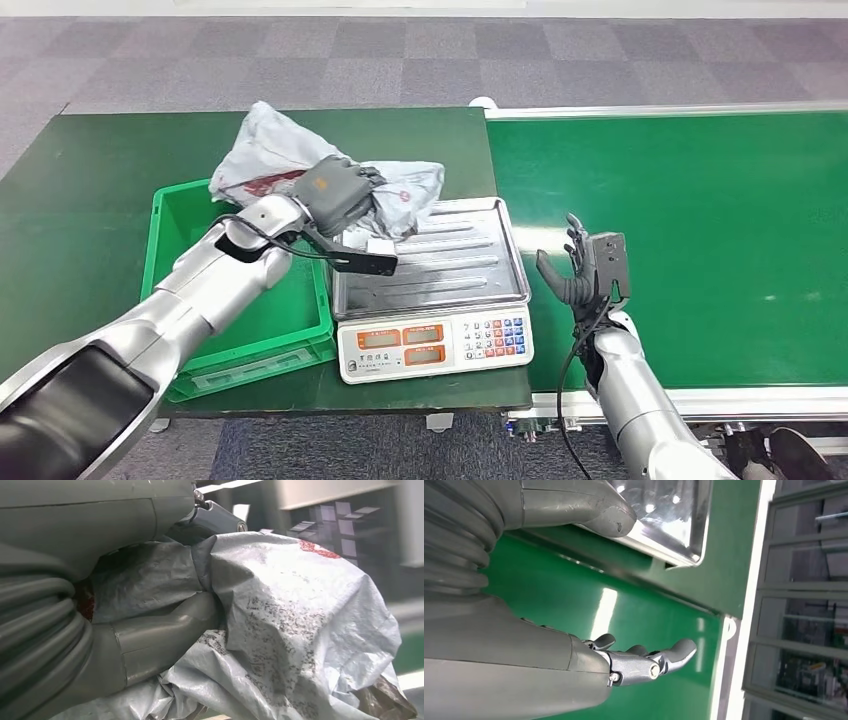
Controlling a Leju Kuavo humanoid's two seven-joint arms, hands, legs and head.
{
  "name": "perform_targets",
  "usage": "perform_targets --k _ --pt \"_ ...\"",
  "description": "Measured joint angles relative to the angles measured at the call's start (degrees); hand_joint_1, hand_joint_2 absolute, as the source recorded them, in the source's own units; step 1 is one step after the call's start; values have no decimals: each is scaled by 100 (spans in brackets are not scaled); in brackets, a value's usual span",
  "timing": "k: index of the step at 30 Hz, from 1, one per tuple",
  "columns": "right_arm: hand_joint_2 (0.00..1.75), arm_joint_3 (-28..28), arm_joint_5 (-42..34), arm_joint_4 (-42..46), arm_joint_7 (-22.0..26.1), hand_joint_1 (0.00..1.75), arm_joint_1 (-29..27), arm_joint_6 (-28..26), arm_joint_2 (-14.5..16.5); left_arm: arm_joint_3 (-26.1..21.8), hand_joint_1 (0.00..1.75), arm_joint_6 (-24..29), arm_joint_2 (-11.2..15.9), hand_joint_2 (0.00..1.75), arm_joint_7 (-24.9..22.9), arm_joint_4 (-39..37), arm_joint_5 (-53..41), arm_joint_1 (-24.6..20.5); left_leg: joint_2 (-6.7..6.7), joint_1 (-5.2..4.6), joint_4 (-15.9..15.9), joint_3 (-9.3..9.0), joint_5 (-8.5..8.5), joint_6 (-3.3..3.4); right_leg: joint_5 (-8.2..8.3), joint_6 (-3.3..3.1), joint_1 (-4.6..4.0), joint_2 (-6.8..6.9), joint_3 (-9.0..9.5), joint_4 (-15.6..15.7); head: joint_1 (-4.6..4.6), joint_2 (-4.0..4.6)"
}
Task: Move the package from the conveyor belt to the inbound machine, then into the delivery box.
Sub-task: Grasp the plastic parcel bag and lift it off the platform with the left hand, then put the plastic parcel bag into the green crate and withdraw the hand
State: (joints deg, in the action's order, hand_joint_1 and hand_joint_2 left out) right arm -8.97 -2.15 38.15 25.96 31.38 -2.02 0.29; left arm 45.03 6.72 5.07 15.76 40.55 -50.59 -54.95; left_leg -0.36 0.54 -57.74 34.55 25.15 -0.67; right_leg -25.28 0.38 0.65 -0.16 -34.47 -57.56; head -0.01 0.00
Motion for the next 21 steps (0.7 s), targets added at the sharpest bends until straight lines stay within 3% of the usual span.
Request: perform_targets --k 2,5,9,13,17,21 --pt "175 74 20 100 -13 0 -102 -4 -37 -241 175 93 236 175 -56 47 44 190 7 0 2 0 1 -1 0 -1 0 -9 -4 0 1 0" --pt "175 117 32 155 -25 0 -157 -4 -57 -397 175 104 374 175 -68 71 93 314 10 0 3 2 1 -1 0 -2 -1 -14 -7 0 0 0" --pt "175 343 56 478 -96 0 -421 -12 -206 -1310 175 62 1085 175 -115 116 337 941 16 4 5 6 -1 -5 -3 -6 -5 -15 -17 -1 2 0" --pt "175 464 42 669 -99 0 -590 -37 -282 -1691 175 54 1441 175 -266 158 329 1241 8 5 5 8 0 -7 -5 -9 -4 -7 -13 0 -1 0" --pt "175 546 16 926 -105 0 -895 -46 -308 -2003 5 99 1797 175 -348 408 145 1735 31 5 6 4 9 -20 -5 -12 -4 -29 -22 0 2 0" --pt "175 587 25 1095 -152 0 -1089 -97 -309 -2229 0 233 1910 175 -440 617 39 2000 31 5 6 8 10 -22 -5 -14 -9 -28 -25 0 1 0"
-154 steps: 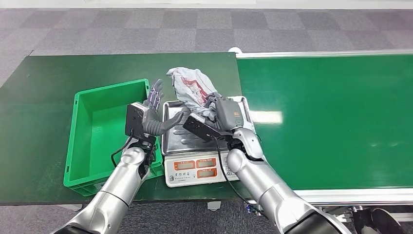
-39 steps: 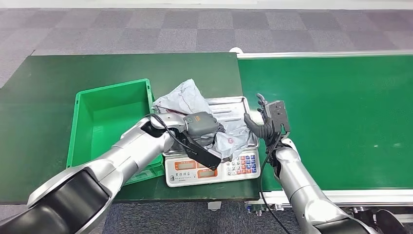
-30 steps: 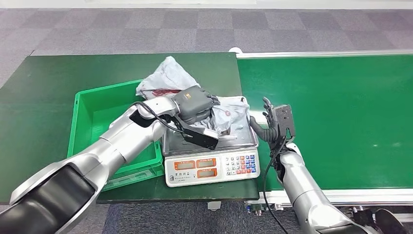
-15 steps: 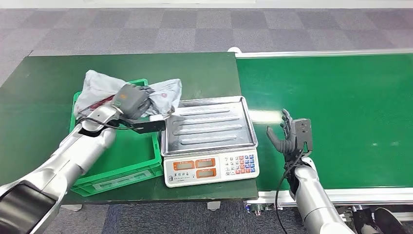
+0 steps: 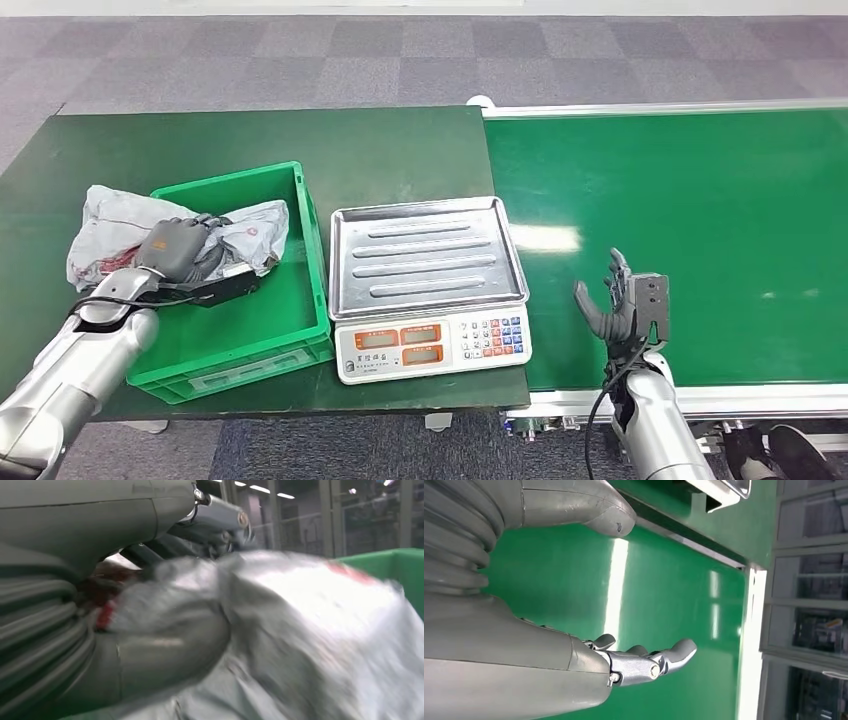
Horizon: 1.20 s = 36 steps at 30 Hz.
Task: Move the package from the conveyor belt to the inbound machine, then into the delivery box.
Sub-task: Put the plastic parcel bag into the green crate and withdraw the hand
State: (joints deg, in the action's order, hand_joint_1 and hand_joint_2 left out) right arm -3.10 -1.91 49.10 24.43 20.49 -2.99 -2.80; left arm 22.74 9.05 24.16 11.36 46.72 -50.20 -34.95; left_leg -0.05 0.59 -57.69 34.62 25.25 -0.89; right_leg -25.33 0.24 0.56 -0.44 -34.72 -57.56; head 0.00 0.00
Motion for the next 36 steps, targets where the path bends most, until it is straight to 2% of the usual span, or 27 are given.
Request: perform_targets --k 6,9,14,18,22,26,27,30,31,34,36 --pt "175 -1 53 113 -101 0 -40 -68 37 -214 0 1 -71 175 6 214 292 11 -3 0 0 0 -4 -8 5 -7 -9 4 1 0 1 0" --pt "175 -21 60 77 -112 0 29 -57 38 -264 0 -168 -149 175 43 406 685 34 -8 0 0 1 -6 -9 6 -8 -9 8 3 -1 1 -1" --pt "175 -114 -21 -249 -12 0 356 19 35 -395 0 -867 -237 175 321 907 1925 158 -4 0 -1 0 -7 -9 10 -13 -9 5 0 -1 1 0" --pt "175 -252 -122 -588 104 0 617 133 34 -559 0 -1757 -329 175 598 1350 3522 222 -7 0 -1 2 -8 -9 10 -13 -9 7 1 -1 0 0" --pt "175 -415 -166 -753 155 0 731 173 68 -712 0 -2345 -523 175 617 1702 4783 259 -10 0 -1 2 -8 -9 9 -13 -9 9 2 -1 1 0" --pt "175 -599 -185 -854 137 0 883 180 175 -716 0 -2462 -995 175 622 1813 5554 202 -18 -1 -1 3 -9 -7 10 -13 -8 17 3 -1 -1 0" --pt "175 -646 -198 -881 131 0 932 186 209 -705 0 -2439 -1139 131 654 1806 5664 174 -19 -1 -2 3 -9 -7 11 -12 -7 18 3 -1 -1 0" --pt "175 -785 -289 -956 140 0 1069 242 340 -677 0 -2252 -1694 131 874 1743 5956 101 -23 -3 -3 3 -11 -4 13 -9 -3 21 3 0 1 0" --pt "175 -828 -329 -981 152 0 1114 266 385 -667 0 -2116 -1930 175 948 1711 6013 89 -26 -4 -4 4 -12 -2 14 -9 -1 23 4 0 1 0" --pt "175 -955 -416 -1029 179 0 1236 317 516 -624 0 -1673 -2597 175 1061 1605 6098 89 -32 -4 -4 8 -13 2 14 -8 2 30 5 0 -1 0" --pt "175 -1051 -442 -1039 186 0 1278 315 599 -573 0 -1329 -2950 175 1144 1540 6035 97 -30 -5 -4 9 -12 2 14 -8 3 28 4 0 -1 0"
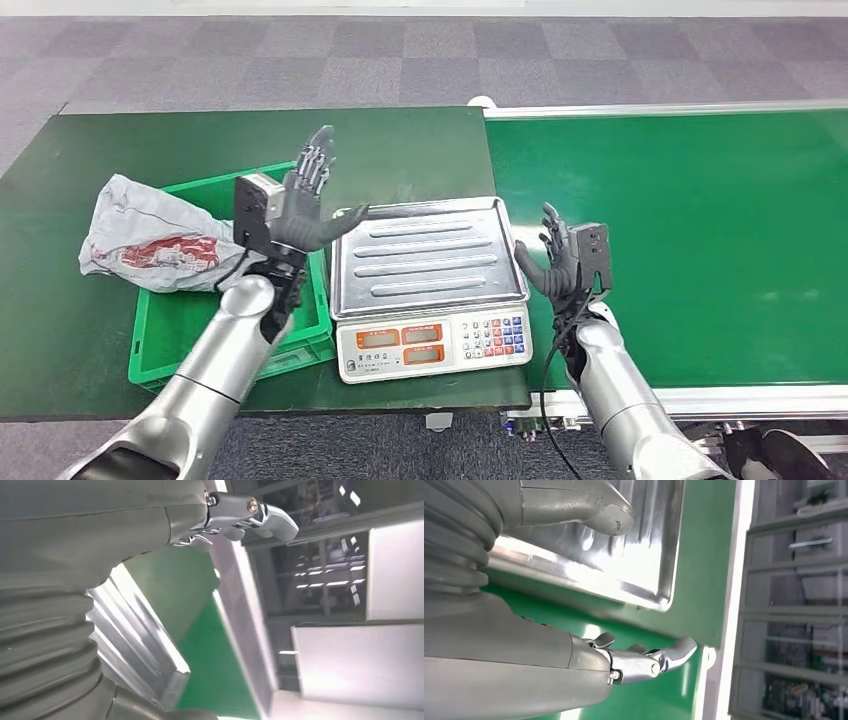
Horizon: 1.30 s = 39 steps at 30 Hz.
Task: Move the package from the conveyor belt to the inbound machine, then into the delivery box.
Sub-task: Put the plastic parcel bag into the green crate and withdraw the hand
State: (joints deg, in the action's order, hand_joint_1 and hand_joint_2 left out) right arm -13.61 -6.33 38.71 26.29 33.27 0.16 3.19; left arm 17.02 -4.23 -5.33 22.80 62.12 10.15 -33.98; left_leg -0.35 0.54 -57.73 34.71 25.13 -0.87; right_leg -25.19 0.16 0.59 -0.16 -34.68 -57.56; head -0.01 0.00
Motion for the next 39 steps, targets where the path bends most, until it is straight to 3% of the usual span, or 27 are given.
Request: perform_targets --k 3,6,12,22,39 --pt "175 -172 -12 -1 -3 0 20 -41 76 55 0 463 -317 175 174 -29 -157 50 2 -2 1 0 2 -1 0 0 -1 -2 -1 0 1 0" --pt "175 -361 -54 2 -21 0 78 -74 101 56 0 391 -440 175 280 18 65 256 4 -2 2 -1 3 -4 -2 -1 -5 -5 -2 0 1 0" --pt "175 -666 -222 262 1 0 179 -51 112 43 0 113 -522 175 480 -134 205 543 4 3 3 -1 -1 -9 -4 -4 -12 -5 -4 -1 1 0" --pt "175 -1142 -342 556 -53 0 218 -164 269 26 0 8 -624 175 649 -688 -98 437 4 2 3 0 -2 -9 -3 -4 -10 -5 -3 -1 2 0" --pt "175 -1321 -260 339 -217 0 488 -96 497 -145 0 -224 -792 175 743 -1093 -480 292 4 2 3 -1 -2 -9 -3 -4 -10 -5 -3 -1 1 -1"
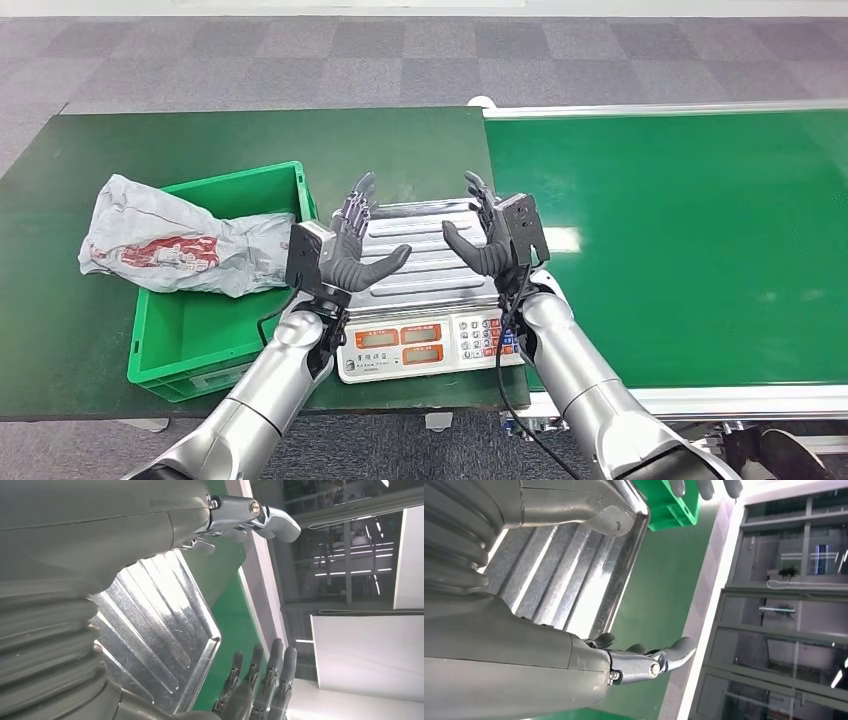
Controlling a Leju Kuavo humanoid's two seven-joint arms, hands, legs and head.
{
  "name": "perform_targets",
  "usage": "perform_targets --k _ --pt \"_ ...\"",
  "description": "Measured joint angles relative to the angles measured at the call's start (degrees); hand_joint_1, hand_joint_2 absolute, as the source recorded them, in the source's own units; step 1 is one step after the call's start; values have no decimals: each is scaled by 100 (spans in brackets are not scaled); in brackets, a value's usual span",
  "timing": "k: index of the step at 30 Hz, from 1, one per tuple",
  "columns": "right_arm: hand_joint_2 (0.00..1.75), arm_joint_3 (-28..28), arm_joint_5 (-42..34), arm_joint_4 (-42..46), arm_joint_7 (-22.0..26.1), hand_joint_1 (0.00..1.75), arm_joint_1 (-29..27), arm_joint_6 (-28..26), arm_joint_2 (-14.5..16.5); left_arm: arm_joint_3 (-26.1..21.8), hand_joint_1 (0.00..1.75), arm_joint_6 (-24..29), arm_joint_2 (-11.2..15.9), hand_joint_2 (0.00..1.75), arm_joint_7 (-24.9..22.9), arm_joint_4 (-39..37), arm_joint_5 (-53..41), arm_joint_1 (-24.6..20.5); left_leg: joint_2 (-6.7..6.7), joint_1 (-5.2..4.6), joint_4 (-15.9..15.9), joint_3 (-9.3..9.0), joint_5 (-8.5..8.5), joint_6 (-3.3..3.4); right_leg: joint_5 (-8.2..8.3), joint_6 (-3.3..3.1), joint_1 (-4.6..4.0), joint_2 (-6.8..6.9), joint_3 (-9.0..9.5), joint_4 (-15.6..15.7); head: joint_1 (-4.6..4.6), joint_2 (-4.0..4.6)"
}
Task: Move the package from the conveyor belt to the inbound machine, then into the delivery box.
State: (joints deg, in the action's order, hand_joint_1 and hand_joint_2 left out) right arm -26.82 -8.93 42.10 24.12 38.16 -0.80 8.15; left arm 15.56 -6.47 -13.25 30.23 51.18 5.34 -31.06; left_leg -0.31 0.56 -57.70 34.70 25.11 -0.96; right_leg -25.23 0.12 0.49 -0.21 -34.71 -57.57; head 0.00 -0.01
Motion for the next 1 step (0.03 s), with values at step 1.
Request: perform_targets --k 1 --pt "175 0 -8 -5 1 0 4 -1 0 -1 0 -3 0 175 -10 -2 -10 -4 0 0 0 0 0 0 0 0 0 0 0 0 0 0"
